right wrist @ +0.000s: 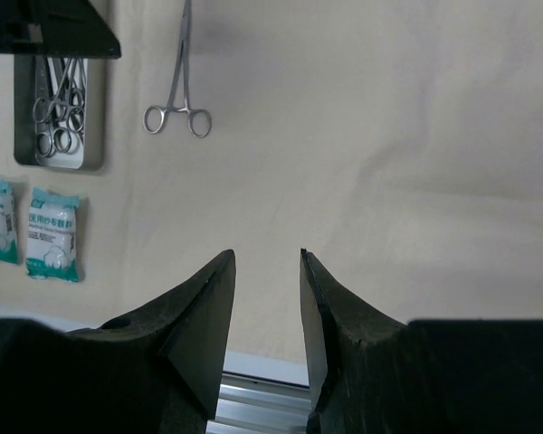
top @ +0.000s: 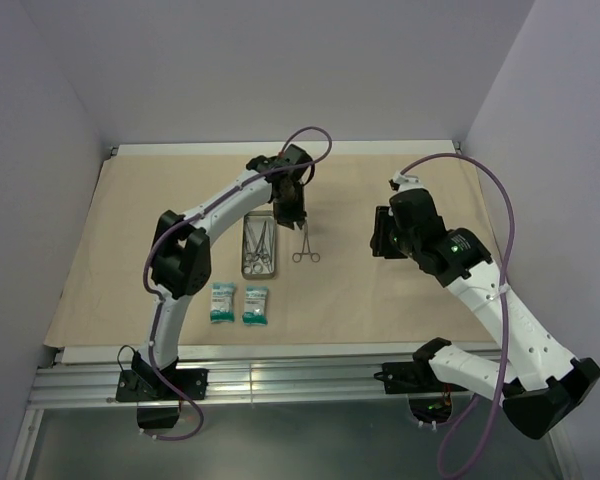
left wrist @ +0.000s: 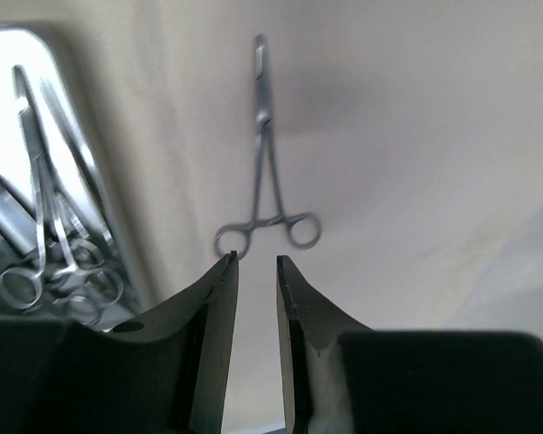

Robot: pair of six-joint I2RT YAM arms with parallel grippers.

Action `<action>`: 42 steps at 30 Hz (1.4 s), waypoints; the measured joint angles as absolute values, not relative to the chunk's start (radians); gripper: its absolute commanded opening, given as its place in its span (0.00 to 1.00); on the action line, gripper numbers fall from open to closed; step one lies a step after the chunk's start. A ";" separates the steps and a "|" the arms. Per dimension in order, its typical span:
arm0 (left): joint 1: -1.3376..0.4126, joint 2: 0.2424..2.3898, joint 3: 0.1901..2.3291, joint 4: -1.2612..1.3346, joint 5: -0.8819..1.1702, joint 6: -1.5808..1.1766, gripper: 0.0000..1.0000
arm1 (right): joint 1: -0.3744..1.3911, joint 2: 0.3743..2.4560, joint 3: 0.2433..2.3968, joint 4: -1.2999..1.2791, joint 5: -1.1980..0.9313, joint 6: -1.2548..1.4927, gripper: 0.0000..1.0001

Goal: Open and lay out the surgical kit

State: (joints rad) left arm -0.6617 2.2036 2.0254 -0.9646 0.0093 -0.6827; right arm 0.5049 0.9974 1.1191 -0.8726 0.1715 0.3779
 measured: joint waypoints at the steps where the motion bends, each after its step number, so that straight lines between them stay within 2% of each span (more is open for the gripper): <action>1: -0.662 2.184 2.001 -0.970 0.000 -0.672 0.30 | 0.505 1.002 1.119 -0.869 0.170 0.381 0.42; 7: -0.646 2.095 1.822 -0.964 -0.065 -0.591 0.30 | 0.505 1.037 1.119 -0.850 0.159 0.402 0.42; 14: -0.579 2.091 1.725 -0.950 -0.076 -0.537 0.31 | 0.505 1.082 1.146 -0.847 0.154 0.419 0.42; 28: -0.498 2.175 1.808 -0.905 -0.032 -0.398 0.39 | 0.505 1.136 1.191 -0.841 0.150 0.450 0.42; 42: -0.460 2.239 1.830 -0.902 0.022 -0.348 0.38 | 0.505 1.160 1.206 -0.840 0.169 0.456 0.42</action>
State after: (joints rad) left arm -0.4603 2.2391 1.8301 -0.9020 0.0219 -0.3477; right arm 0.5049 1.1599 1.2060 -0.8402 0.1692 0.4564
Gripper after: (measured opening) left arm 0.379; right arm 0.425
